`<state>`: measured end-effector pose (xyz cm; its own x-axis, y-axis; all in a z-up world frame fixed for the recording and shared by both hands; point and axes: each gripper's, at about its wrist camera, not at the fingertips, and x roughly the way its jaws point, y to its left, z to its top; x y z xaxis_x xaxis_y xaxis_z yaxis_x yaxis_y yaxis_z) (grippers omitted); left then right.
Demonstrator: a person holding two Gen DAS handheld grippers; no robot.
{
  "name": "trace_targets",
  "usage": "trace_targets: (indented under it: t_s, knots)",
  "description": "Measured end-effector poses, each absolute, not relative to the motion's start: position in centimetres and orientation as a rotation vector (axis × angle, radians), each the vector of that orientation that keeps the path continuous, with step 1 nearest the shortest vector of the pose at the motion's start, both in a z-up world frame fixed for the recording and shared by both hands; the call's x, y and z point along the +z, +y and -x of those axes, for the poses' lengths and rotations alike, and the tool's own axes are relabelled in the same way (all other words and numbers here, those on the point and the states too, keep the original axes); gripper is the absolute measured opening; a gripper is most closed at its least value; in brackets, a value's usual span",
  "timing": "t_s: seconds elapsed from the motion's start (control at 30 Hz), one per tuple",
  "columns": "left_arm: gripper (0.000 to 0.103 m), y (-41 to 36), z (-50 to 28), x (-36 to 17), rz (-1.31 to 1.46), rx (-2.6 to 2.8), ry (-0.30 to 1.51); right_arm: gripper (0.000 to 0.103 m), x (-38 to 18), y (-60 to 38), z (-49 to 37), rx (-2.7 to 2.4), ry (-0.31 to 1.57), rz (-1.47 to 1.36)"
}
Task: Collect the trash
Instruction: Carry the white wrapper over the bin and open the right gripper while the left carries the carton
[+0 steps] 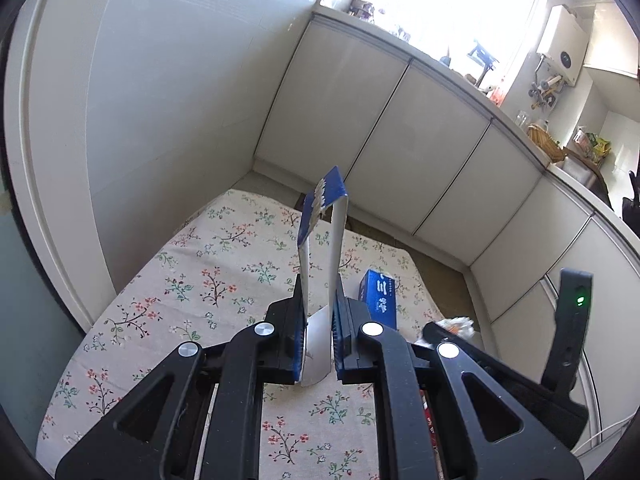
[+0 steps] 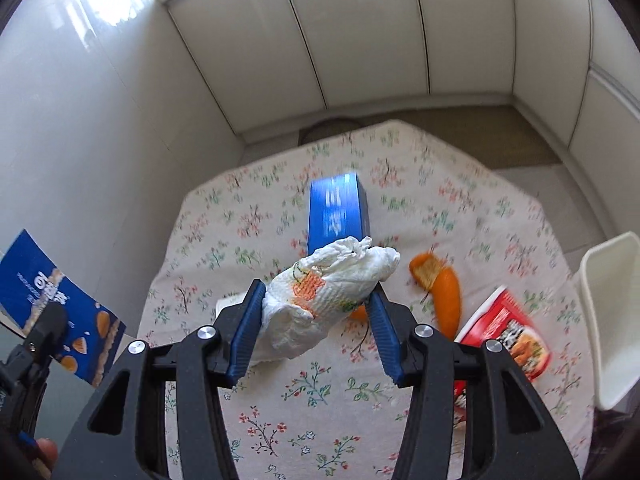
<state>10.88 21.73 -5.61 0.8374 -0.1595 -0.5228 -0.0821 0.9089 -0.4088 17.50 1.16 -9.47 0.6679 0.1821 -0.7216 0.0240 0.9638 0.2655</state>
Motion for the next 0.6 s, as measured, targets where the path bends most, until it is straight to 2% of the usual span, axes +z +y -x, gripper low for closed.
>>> trace_targets:
  t_s: [0.3, 0.6]
  knots:
    - [0.011, 17.5, -9.0, -1.9, 0.346, -0.069, 0.492, 0.051, -4.1, -3.2, -14.4, 0.060, 0.646, -0.204]
    - [0.011, 12.2, -8.7, -0.7, 0.326, -0.127, 0.480, 0.051, -1.5, -10.7, -12.0, -0.040, 0.540, -0.170]
